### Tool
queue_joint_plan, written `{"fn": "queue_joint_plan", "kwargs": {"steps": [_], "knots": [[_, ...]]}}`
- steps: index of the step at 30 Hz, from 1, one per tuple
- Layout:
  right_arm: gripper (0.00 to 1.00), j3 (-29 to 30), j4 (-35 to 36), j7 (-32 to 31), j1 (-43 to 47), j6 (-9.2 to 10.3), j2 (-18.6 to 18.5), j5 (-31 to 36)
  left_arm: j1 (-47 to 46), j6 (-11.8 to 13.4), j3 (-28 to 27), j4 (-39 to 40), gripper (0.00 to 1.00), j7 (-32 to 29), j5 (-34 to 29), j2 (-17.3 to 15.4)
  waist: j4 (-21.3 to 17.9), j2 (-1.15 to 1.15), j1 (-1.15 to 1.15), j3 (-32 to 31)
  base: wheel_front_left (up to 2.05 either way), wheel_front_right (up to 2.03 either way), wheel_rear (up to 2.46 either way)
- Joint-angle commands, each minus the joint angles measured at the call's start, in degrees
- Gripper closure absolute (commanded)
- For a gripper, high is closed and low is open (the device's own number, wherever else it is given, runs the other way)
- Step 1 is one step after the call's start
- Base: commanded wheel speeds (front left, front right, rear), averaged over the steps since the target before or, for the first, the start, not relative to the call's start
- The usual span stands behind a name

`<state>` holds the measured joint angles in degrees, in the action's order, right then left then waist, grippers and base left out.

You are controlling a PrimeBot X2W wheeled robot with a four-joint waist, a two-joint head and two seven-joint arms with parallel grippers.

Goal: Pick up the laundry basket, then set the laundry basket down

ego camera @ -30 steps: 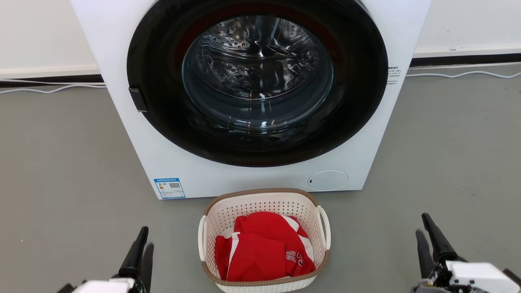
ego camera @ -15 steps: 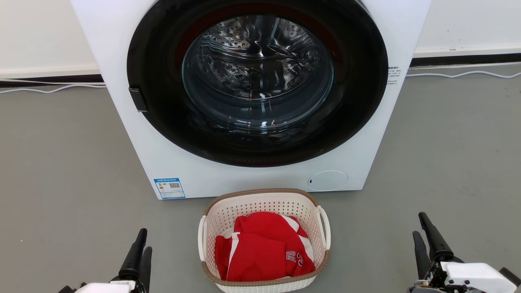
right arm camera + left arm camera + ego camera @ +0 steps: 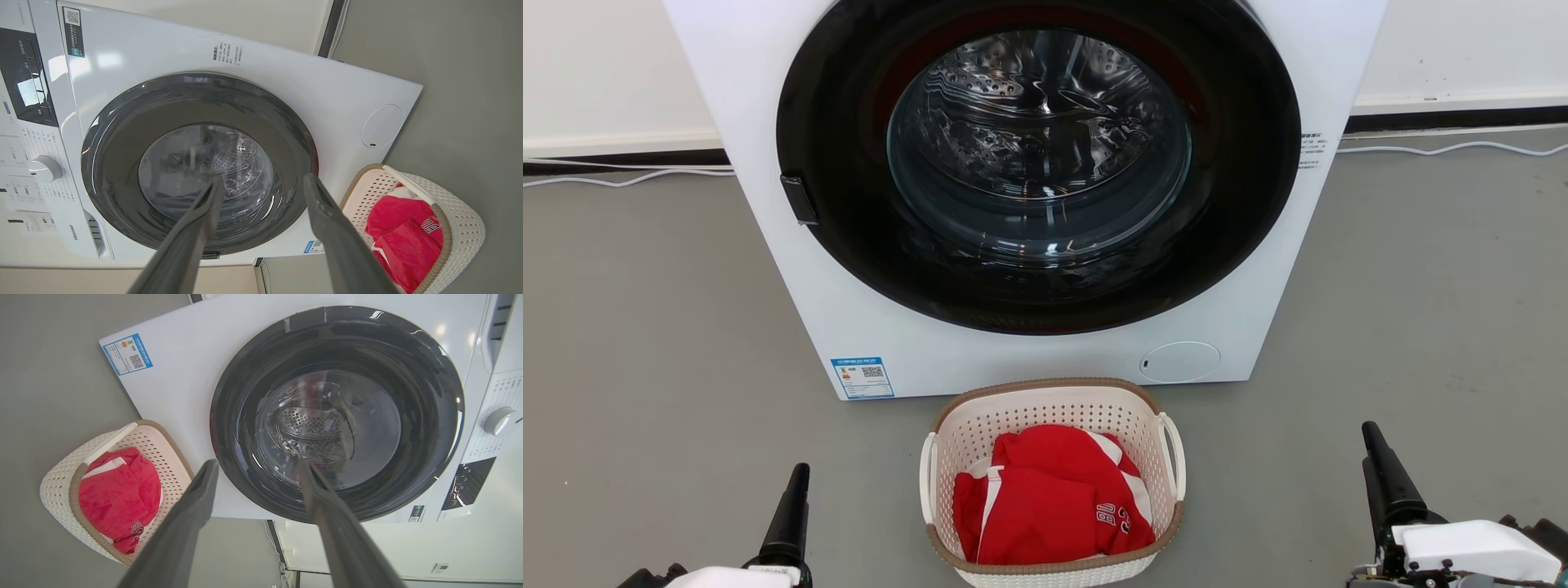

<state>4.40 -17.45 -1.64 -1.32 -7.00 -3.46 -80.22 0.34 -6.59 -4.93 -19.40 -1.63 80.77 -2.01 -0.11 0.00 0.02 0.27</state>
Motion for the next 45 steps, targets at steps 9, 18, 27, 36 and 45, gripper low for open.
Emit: {"fn": "queue_joint_plan", "kwargs": {"steps": [9,18,27,36,45], "knots": [[0.0,-0.54,2.21,2.14,-2.65,-0.17,-0.76,8.83,-2.5,-0.38,-1.83,1.55,0.0,1.97,-9.71,-0.22,-0.01,0.0,-0.01,-0.01,0.0,0.0,0.0],[0.0,-0.69,2.66,3.66,-3.14,-0.21,-1.0,17.61,-2.72,-0.24,-2.66,1.31,0.0,3.5,-16.39,-0.22,-0.02,0.0,-0.01,0.01,0.0,0.0,0.0],[0.0,-1.38,3.22,5.17,-3.69,-0.24,-1.69,27.58,-3.09,0.21,-3.36,1.61,0.0,5.03,-24.89,-0.29,-0.04,0.0,-0.01,0.02,0.0,0.0,0.0],[0.0,-2.48,3.12,6.85,-4.43,-0.27,-2.45,37.6,-3.24,0.42,-4.07,2.53,0.0,6.73,-34.94,-0.38,0.02,0.0,-0.01,0.04,0.0,0.0,0.0],[0.0,-3.31,2.78,8.2,-5.08,-0.3,-3.14,44.91,-3.09,0.79,-4.73,2.99,0.0,8.09,-41.98,-0.45,0.02,0.0,-0.01,-0.08,0.0,0.0,0.0]]}}
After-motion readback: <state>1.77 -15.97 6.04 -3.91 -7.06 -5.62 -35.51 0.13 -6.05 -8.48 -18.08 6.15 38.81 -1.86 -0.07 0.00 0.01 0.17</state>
